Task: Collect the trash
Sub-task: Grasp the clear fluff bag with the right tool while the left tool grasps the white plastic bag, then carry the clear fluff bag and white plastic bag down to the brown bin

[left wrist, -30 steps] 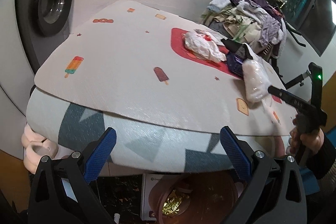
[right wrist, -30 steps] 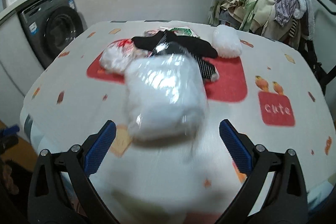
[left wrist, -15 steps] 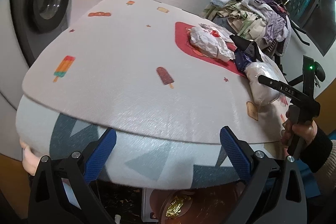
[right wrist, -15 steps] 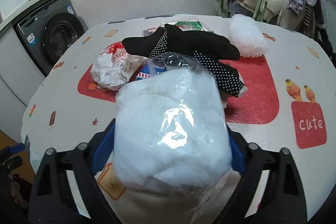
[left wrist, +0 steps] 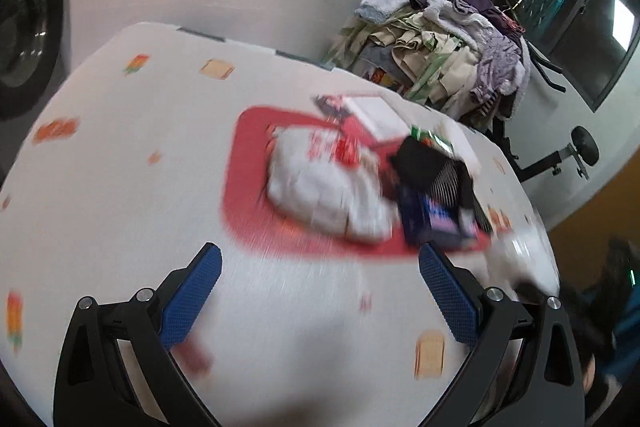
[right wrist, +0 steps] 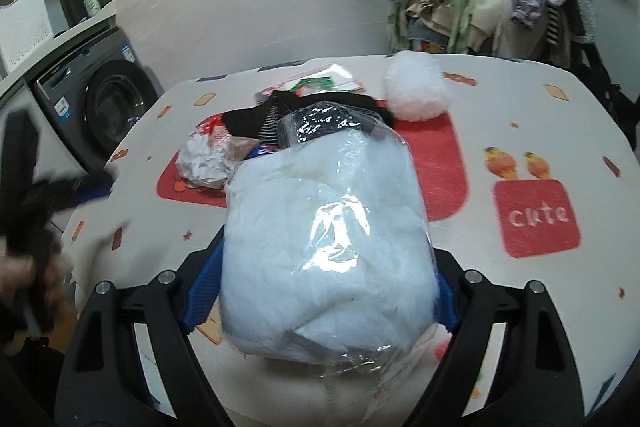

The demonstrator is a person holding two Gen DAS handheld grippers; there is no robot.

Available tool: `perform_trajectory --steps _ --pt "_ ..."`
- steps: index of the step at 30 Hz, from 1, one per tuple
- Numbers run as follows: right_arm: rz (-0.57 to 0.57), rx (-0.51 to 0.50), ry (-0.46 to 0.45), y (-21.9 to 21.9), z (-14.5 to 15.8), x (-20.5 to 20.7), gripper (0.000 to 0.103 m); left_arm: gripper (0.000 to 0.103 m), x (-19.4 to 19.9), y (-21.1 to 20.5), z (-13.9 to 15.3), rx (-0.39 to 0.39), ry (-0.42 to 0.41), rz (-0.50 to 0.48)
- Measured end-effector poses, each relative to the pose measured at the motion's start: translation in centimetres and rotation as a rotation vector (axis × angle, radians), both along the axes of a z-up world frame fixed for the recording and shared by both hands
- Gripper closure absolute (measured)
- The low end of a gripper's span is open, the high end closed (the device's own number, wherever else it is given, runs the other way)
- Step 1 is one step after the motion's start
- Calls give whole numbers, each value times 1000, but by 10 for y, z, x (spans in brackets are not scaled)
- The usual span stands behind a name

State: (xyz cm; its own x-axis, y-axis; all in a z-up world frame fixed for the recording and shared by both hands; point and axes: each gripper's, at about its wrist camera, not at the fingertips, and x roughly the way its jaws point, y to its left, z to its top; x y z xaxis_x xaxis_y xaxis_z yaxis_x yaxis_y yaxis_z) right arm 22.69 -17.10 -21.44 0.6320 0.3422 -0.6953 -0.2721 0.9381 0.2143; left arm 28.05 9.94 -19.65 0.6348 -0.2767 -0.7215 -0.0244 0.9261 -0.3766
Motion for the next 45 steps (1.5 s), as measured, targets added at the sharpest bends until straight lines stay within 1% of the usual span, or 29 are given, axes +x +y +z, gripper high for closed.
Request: perform_trajectory --steps 5,9,10,11,12,13,14,17,21,25,32,38,42,45 --pt "-39 11 5 -21 0 -4 20 6 74 -11 -17 -34 79 26" --pt "-58 12 3 -31 3 -7 20 6 102 -11 -35 -41 143 57" --pt "-64 12 0 -34 4 -7 20 11 107 -12 -39 -28 159 53" --pt "-68 12 -1 -36 5 -7 20 35 108 -14 -42 -9 167 45" --pt "-74 14 -1 -39 5 -7 20 42 110 -16 -44 14 177 33" --pt "-79 16 0 -41 6 -8 20 46 107 -18 -44 32 177 18" --pt "-83 19 -1 -43 6 -8 20 50 103 -18 -43 34 168 10" --pt "-86 23 -4 -44 8 -12 20 53 87 -14 -36 62 149 -5" --pt "-79 24 -8 -38 12 -19 20 53 59 -6 -20 97 117 -27" --pt "-64 14 -13 -31 19 -28 20 53 20 -1 -1 120 79 -54" --pt "-47 -14 -8 -21 25 -53 20 53 -52 -4 22 108 26 -85" --pt "-31 -27 -16 -14 32 -87 20 53 -115 -20 36 124 -24 -136" --pt "-10 -37 -24 -6 36 -111 20 53 -151 -29 41 114 -47 -152" --pt "12 -54 -23 -1 35 -126 20 53 -176 -35 39 110 -53 -165"
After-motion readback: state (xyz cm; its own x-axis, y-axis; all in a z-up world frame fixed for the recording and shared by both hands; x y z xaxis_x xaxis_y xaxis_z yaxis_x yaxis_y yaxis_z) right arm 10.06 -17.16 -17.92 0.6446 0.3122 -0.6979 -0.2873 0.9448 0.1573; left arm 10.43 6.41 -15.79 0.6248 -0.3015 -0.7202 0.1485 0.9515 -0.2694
